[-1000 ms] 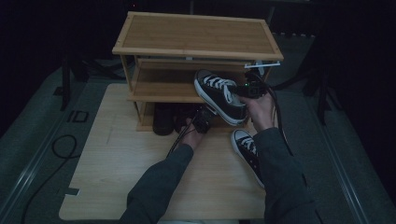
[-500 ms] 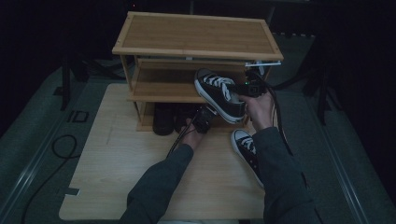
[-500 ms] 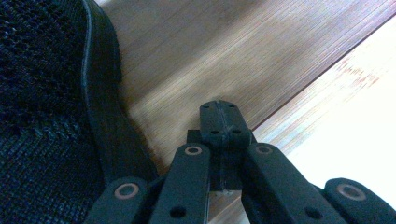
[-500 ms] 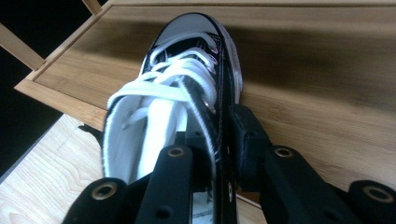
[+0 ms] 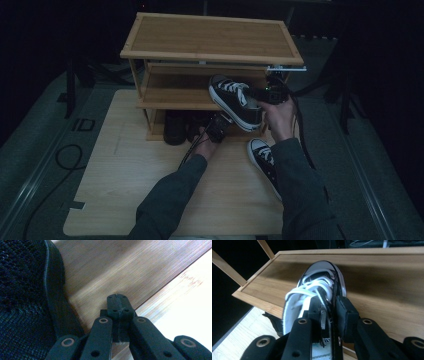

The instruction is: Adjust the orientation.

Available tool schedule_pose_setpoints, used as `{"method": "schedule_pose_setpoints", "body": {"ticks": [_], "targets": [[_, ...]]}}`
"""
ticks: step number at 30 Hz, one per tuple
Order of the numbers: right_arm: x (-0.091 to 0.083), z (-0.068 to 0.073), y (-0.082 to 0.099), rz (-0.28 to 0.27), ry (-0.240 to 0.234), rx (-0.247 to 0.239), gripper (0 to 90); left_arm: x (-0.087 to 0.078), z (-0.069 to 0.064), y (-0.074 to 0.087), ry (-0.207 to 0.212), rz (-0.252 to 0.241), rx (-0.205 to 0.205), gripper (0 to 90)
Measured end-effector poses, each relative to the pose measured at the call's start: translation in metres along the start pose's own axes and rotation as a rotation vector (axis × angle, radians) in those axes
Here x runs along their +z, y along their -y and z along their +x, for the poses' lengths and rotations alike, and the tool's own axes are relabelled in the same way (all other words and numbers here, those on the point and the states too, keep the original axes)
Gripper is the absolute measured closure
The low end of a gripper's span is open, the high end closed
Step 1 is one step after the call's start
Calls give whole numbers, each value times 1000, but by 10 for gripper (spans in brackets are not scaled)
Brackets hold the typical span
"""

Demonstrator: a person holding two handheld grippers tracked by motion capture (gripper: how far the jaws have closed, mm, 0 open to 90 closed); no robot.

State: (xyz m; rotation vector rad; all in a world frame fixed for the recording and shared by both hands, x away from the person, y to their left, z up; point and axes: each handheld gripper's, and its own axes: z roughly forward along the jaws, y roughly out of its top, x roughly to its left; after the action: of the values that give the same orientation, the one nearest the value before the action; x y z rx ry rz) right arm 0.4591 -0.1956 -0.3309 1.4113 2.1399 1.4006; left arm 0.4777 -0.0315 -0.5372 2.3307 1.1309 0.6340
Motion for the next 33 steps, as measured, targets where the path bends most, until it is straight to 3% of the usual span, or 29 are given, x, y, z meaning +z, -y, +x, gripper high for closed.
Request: {"method": "schedule_pose_setpoints", "body": {"ticks": [3,15,18,26,30,33], "targets": [[-2,3,-1,-8,9,-16,752,0,0,0,0,-1,-1,900],[-7,2,-2,-56,-9,-1,738,0,0,0,0,0,1,900],[-14,2,-5,-92,-16,6,736,0,0,0,0,1,2,900],[-29,0,-10,-100,-4,-12,742,0,0,0,2,1,1,900],[-37,0,-10,-92,-1,-45,745,0,0,0,1,1,3,900],[-42,0,-9,-81,32,-79,757,0,0,0,1,0,1,900]]}}
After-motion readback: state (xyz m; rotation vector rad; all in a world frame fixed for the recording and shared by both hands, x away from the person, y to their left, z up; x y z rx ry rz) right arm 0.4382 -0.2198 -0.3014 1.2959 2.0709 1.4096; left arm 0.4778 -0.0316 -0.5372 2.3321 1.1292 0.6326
